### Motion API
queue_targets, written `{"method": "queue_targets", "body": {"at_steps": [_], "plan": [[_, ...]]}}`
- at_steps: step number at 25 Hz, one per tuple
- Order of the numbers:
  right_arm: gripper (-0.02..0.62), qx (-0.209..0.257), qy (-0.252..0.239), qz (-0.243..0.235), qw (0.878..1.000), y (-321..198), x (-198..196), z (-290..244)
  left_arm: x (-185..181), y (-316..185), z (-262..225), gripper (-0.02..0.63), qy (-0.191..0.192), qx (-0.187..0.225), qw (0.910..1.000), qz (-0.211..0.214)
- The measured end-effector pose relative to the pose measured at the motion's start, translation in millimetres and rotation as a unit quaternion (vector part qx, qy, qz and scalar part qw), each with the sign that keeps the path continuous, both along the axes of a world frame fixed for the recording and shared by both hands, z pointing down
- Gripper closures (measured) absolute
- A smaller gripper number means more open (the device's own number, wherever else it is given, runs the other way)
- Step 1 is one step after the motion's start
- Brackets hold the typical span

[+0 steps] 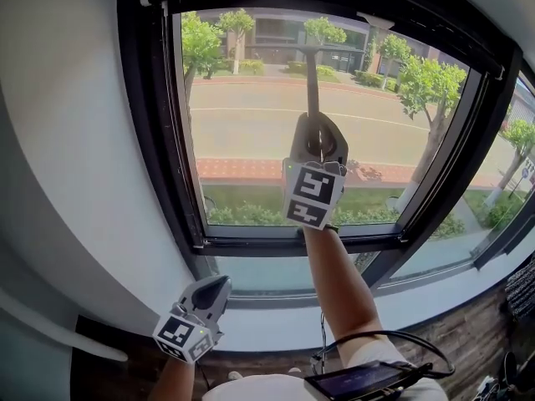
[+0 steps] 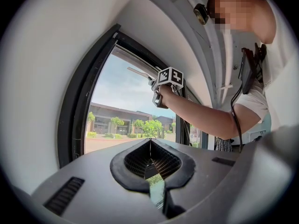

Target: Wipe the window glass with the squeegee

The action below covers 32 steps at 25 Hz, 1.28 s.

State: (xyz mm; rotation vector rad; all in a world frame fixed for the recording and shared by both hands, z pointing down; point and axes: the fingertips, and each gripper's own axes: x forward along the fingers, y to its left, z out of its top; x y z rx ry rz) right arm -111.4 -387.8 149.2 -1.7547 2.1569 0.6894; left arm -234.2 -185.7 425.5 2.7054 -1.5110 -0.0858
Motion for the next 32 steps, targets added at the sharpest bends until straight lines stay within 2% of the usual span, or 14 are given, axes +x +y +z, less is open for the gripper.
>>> {"method": "queue_targets", "body": {"at_steps": [32], "plan": [[0.497,-0.076,0.031,0.002,0.997,14,9,121,8,1,15,0.589,-0.008,-0.019,0.9997,0.011]]}}
